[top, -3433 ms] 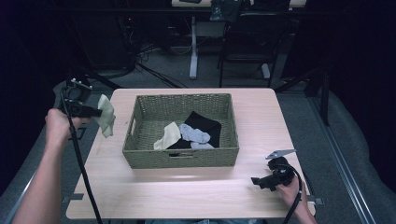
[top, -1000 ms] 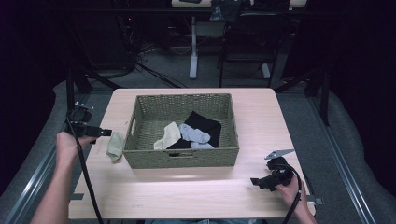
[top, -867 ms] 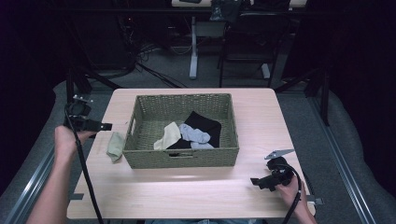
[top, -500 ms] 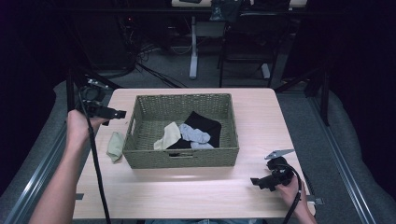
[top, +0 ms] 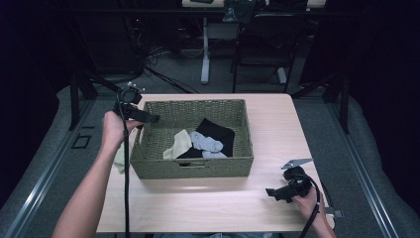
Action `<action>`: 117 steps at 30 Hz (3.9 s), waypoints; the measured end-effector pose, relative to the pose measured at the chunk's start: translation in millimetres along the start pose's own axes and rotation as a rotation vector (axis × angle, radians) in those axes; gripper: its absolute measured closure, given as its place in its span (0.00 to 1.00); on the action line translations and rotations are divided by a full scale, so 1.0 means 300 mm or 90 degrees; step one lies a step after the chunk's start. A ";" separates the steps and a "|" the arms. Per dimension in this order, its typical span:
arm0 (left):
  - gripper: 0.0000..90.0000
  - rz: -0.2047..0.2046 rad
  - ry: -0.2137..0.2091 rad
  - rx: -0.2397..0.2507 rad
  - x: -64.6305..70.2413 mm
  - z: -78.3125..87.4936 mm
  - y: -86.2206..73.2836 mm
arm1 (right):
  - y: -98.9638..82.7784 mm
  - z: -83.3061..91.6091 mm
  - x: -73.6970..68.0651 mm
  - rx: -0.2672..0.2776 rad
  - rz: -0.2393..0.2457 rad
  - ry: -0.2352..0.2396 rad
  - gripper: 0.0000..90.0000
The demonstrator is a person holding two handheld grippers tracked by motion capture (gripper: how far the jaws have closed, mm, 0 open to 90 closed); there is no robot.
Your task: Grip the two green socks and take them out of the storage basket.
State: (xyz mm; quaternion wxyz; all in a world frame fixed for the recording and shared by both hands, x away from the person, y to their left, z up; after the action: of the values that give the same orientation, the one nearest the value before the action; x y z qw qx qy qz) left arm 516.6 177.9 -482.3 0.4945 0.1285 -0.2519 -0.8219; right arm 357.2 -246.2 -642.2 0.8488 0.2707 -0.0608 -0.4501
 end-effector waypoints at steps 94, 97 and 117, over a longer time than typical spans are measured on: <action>0.96 -0.098 -0.043 -0.006 0.070 0.219 0.120 | -0.005 -0.004 -0.002 -0.005 -0.003 -0.007 0.00; 0.96 -0.091 -0.032 -0.003 0.037 0.250 0.110 | -0.005 -0.005 0.002 -0.006 -0.007 -0.019 0.00; 0.95 -0.001 0.033 0.017 -0.199 0.358 -0.047 | -0.001 0.005 0.006 0.003 0.001 -0.026 0.00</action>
State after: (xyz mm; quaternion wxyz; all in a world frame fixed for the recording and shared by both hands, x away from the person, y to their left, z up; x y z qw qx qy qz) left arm 485.3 266.5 -401.9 0.4986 0.1565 -0.2501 -0.8151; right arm 357.5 -248.4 -641.4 0.8471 0.2633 -0.0793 -0.4547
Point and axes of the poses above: each handheld gripper's, and its own axes: z roughly backward along the jaws, y roughly out of its top, x roughly to its right, the point moved 10 cm from there along -z, roughly forward along the jaws, and after that the axes turned 4 degrees about -x, right-handed, at the moved point
